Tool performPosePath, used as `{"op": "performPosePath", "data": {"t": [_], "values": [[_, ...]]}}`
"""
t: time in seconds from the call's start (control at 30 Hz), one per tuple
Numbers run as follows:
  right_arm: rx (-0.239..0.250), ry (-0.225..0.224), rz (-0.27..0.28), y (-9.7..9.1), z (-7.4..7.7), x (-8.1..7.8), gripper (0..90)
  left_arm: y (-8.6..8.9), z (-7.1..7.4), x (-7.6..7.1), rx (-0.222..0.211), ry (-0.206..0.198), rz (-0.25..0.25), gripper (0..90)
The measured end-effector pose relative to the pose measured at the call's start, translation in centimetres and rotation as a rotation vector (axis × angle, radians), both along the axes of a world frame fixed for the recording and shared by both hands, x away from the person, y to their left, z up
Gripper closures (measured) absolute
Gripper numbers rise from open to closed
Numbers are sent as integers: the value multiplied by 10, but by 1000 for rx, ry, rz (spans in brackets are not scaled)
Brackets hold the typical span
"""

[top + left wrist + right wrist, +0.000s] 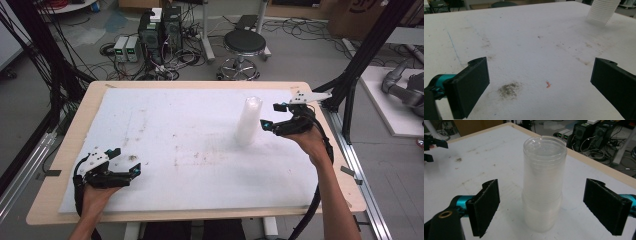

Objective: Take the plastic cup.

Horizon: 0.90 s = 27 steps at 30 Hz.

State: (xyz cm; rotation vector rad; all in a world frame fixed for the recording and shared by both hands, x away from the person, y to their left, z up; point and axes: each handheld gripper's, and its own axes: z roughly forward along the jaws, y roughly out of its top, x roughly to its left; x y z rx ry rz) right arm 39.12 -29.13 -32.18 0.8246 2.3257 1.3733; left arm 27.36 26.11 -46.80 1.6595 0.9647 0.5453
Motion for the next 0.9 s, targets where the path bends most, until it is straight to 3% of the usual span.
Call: {"op": "performPosePath", "data": {"t": [0.13,0.4,0.9], "values": [[-8,9,39,5,3,11,134,0,0,0,0,0,1,19],[-25,34,63,14,1,28,137,0,0,0,1,-1,2,19],[-22,58,78,25,-11,43,143,0,0,0,1,3,1,19]]}}
